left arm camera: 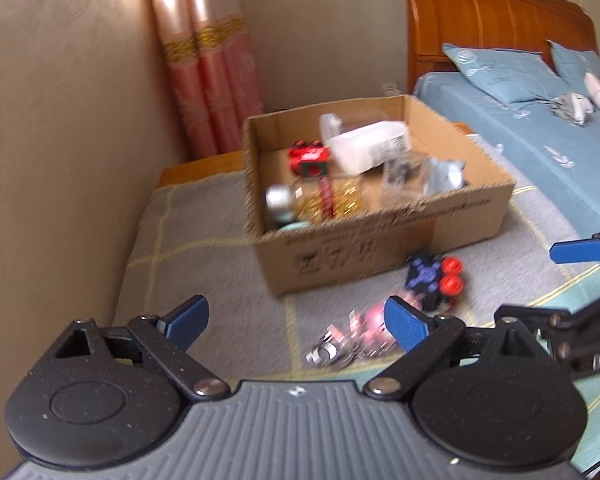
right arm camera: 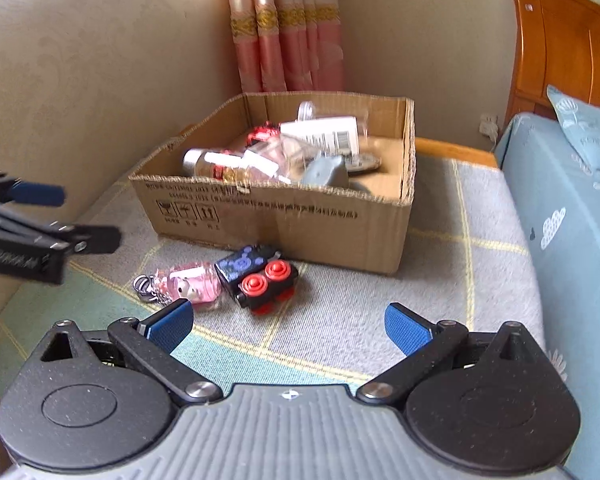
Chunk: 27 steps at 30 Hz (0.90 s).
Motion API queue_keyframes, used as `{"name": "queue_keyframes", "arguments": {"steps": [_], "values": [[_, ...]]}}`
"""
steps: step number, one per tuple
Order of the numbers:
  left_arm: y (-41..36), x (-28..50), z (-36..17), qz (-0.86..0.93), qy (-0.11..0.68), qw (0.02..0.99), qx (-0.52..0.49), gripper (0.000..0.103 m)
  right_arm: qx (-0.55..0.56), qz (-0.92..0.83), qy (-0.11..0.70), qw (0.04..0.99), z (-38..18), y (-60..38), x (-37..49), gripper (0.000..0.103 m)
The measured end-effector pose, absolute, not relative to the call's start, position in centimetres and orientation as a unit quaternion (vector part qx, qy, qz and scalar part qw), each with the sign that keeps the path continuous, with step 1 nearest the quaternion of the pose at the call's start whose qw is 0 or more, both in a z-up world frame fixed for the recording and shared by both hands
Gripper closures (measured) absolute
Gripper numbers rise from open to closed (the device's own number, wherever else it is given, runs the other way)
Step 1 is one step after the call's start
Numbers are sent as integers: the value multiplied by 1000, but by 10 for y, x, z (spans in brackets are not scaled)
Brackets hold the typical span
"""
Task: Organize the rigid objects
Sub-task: 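Grasp the pink keychain bottle with the left gripper while the right moves to the black block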
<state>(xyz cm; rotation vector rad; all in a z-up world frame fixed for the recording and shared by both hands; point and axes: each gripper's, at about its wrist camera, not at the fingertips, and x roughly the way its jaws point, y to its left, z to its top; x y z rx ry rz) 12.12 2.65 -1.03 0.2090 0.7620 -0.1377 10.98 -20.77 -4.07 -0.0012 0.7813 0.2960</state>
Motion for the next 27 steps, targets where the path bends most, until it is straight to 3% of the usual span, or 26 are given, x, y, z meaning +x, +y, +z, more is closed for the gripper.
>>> {"name": "queue_keyframes", "arguments": {"steps": [6, 14, 27], "values": [[40, 100, -34, -9, 369, 919, 139, 9, 28, 125, 390, 912, -57, -195, 135, 0], [52, 99, -40, 10, 378, 919, 116, 9, 62, 80, 398, 912, -73, -175, 176, 0], [50, 98, -45, -18, 385, 918, 95, 9, 14, 15, 421, 907, -87, -177, 173, 0]]}}
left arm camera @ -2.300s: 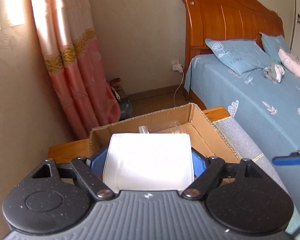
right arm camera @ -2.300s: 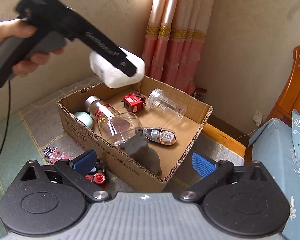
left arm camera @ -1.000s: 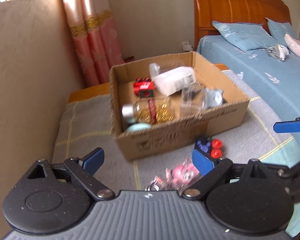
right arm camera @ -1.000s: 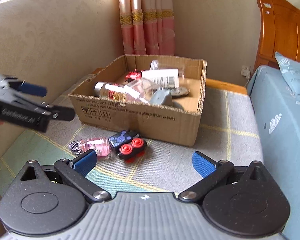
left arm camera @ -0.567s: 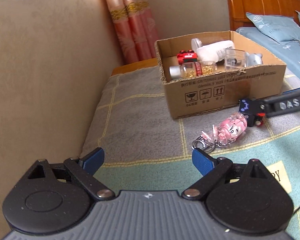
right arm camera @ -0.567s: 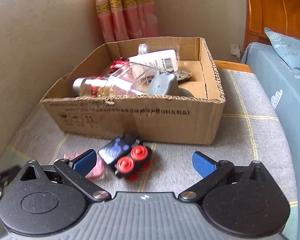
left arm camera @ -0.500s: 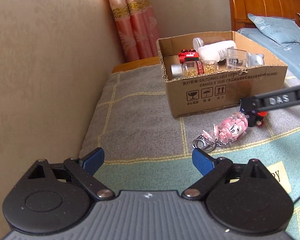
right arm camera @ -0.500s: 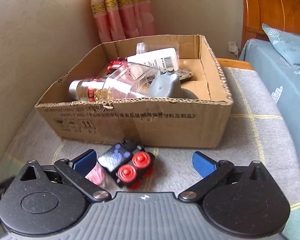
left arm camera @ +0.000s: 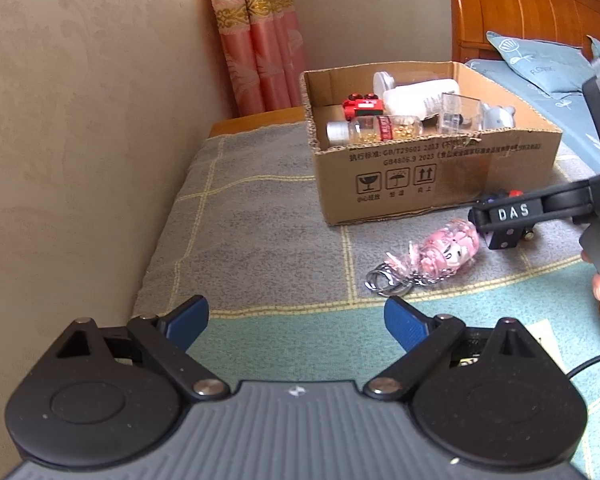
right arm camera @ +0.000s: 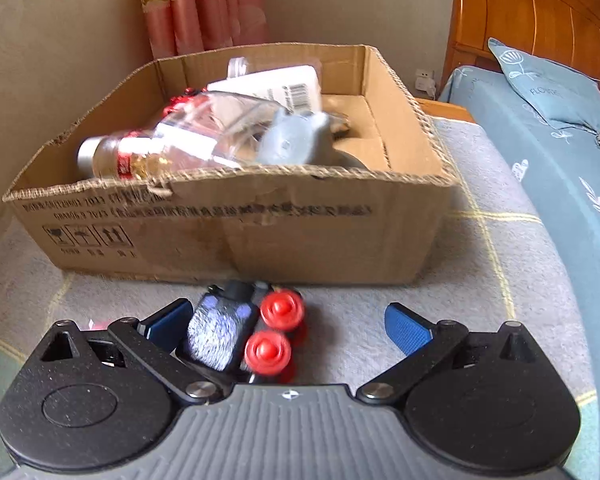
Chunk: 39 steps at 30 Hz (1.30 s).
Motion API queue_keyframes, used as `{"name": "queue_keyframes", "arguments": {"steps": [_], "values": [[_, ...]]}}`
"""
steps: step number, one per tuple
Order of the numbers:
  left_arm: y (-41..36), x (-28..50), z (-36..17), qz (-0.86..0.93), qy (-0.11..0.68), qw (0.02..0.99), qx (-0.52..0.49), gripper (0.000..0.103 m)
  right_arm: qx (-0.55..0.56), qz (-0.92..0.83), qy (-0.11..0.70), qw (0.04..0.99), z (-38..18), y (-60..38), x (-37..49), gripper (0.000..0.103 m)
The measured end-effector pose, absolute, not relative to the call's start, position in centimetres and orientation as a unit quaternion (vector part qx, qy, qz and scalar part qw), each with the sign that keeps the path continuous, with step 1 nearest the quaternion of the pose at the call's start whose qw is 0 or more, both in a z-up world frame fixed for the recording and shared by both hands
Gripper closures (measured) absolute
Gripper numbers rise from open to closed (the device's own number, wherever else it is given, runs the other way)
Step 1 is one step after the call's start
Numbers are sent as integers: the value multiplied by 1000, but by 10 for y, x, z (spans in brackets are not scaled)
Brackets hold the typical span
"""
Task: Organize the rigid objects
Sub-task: 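Grasp the pink keychain bottle with the left gripper while the right moves to the black block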
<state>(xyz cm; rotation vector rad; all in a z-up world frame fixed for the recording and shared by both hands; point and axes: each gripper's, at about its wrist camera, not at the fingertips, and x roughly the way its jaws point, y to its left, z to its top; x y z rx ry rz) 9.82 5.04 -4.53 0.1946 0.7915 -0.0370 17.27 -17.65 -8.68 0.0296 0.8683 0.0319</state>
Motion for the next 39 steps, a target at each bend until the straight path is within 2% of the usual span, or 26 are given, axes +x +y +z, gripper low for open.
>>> {"name": "queue_keyframes", "arguments": {"steps": [5, 23, 32, 39], "values": [[40, 104, -47, -41, 390, 915, 98, 9, -30, 24, 418, 908, -90, -181, 154, 0], [-29, 178, -59, -93, 421, 898, 92, 9, -19, 27, 392, 920, -95, -210, 132, 0], [-4, 163, -69, -92, 436, 892, 77, 9, -22, 32, 387, 921, -96, -212, 129, 0], [15, 135, -78, -91, 388, 907, 135, 9, -20, 28, 387, 921, -96, -211, 129, 0]]}}
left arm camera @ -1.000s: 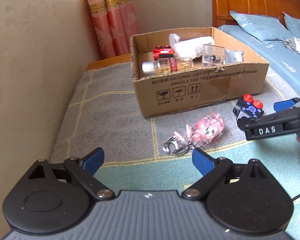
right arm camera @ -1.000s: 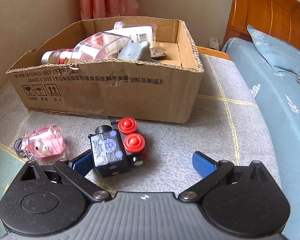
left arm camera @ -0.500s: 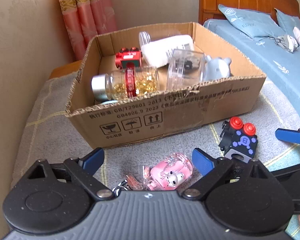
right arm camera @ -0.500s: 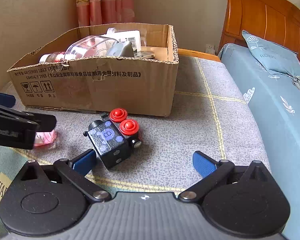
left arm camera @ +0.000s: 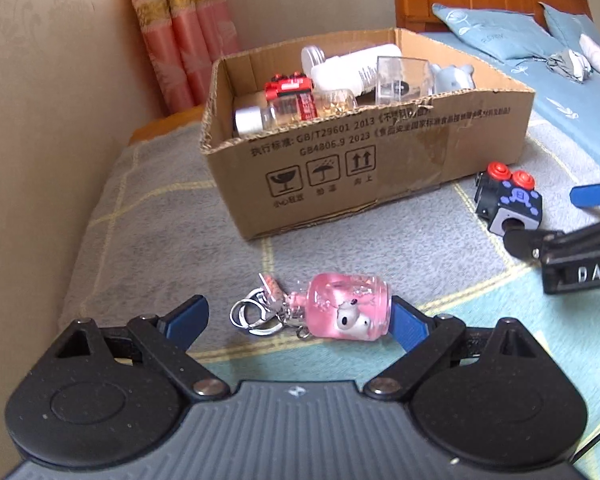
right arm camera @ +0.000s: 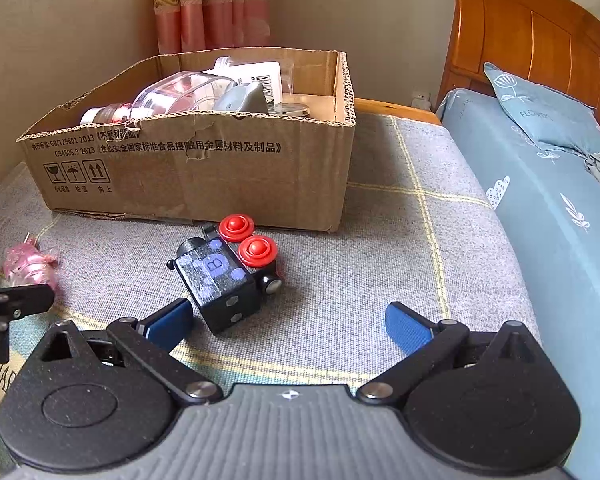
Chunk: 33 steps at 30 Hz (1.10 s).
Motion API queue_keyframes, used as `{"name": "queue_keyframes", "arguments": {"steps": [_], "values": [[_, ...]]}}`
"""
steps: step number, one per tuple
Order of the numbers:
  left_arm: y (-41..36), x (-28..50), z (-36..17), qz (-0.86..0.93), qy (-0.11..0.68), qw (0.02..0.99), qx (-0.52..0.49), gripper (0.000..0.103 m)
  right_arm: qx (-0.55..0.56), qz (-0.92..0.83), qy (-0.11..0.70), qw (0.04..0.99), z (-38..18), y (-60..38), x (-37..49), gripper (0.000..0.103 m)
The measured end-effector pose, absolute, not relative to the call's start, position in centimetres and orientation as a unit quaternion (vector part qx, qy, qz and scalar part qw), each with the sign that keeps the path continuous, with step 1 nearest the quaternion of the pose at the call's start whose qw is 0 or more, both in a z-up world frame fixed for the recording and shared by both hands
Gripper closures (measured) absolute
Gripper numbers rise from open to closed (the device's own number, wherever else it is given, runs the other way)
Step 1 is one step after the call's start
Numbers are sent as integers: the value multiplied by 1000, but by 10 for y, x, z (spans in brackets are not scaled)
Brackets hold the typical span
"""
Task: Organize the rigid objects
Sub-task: 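Grasp the pink keychain bottle with the left gripper while the right moves to the black block, then grasp the black toy block with red wheels with the right gripper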
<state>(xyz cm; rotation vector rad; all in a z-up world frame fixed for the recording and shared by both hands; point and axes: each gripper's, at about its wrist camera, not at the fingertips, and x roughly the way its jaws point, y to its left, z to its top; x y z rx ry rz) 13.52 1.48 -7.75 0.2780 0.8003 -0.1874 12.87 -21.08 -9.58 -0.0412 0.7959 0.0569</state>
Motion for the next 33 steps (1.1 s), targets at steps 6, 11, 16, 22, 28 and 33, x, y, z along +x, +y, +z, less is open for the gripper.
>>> {"name": "queue_keyframes", "arguments": {"steps": [6, 11, 16, 22, 28, 33], "values": [[16, 121, -76, -108, 345, 918, 162, 18, -20, 25, 388, 921, -96, -210, 129, 0], [18, 116, -72, -140, 339, 920, 141, 40, -19, 25, 388, 921, -96, -210, 129, 0], [20, 120, -76, -151, 356, 914, 118, 46, -19, 25, 388, 921, -96, -210, 129, 0], [20, 121, -78, -166, 370, 909, 96, 52, -20, 26, 385, 922, -96, -210, 129, 0], [17, 119, -77, -173, 371, 907, 95, 52, -22, 29, 383, 923, -96, -211, 128, 0], [12, 122, -77, -161, 373, 909, 99, 52, -28, 43, 383, 922, -96, -213, 129, 0]]}}
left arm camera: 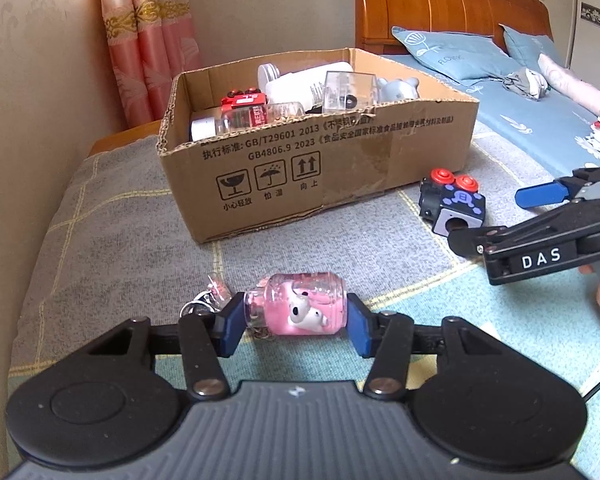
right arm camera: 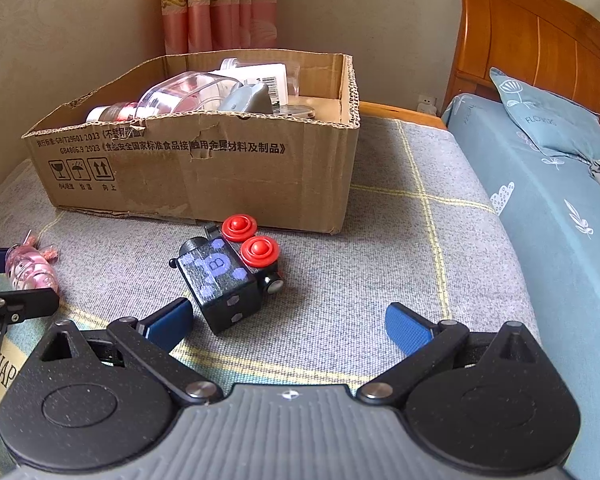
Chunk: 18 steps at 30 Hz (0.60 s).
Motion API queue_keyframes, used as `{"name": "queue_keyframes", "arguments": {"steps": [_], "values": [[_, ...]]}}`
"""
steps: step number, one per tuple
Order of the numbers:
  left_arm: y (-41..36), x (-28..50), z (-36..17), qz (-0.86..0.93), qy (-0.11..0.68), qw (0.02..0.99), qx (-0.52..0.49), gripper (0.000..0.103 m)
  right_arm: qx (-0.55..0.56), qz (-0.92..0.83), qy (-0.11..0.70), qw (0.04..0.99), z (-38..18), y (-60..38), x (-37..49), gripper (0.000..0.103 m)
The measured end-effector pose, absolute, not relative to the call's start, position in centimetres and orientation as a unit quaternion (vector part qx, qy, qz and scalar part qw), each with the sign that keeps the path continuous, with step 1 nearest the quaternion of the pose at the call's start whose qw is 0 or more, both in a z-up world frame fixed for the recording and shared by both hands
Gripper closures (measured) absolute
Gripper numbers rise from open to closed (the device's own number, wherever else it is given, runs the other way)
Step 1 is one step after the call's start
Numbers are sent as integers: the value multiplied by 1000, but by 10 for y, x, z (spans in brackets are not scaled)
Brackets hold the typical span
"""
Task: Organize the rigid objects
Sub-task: 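Grasp the black toy block with red wheels with the right gripper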
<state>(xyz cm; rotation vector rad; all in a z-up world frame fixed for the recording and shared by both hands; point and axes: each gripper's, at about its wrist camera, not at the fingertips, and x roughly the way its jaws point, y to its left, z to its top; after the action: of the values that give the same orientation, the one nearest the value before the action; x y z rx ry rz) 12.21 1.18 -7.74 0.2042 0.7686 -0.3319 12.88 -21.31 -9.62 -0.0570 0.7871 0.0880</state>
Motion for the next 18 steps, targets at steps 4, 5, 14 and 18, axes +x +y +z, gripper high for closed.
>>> {"name": "queue_keyframes", "arguments": {"steps": [4, 5, 14, 18], "values": [[13, 123, -77, -161, 374, 909, 89, 52, -36, 62, 388, 919, -95, -214, 134, 0], [14, 123, -77, -162, 374, 909, 89, 52, -39, 69, 390, 917, -95, -214, 137, 0], [14, 124, -76, -166, 378, 906, 92, 52, -73, 147, 382, 910, -94, -203, 149, 4], [14, 125, -76, -168, 380, 905, 94, 52, -84, 178, 376, 905, -88, -200, 149, 21]]}}
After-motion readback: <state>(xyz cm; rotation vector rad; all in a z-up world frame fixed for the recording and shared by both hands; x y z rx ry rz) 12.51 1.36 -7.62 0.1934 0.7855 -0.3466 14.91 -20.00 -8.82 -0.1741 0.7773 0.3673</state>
